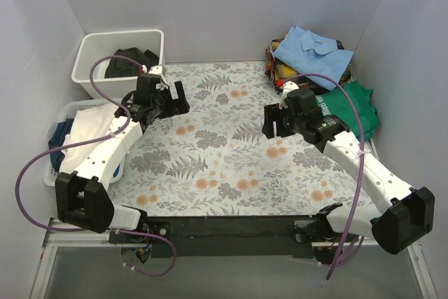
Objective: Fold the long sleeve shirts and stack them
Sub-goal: Neatly place the folded shirt to the corner
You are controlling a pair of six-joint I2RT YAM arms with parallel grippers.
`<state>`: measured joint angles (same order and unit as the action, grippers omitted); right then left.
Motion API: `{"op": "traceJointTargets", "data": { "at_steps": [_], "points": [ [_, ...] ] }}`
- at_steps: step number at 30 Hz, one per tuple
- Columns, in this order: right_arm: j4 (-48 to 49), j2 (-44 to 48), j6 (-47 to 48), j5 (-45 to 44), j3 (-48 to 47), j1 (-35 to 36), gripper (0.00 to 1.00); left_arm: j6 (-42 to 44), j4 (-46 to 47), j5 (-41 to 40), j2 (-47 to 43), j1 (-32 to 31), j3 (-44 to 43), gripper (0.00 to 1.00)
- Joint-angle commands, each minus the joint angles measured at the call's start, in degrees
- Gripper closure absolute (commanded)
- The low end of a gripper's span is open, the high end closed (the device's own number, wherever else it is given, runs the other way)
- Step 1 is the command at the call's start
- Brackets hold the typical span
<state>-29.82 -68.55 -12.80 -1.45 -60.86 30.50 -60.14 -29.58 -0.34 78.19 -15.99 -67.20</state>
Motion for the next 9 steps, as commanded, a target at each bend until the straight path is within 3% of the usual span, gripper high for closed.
{"op": "traceJointTargets", "data": {
  "at_steps": [1, 9],
  "points": [
    [4.7, 1.1, -1.2, 0.4, 0.0, 0.3, 0.25, 2.7, 2.6, 2.2, -4.2, -0.3, 2.4, 0.02],
    [6.4, -1.0, -1.5, -0.1, -0.3, 0.3, 0.25, 4.2, 4.6, 1.8, -8.1, -0.3, 5.1, 0.02]
  ]
}}
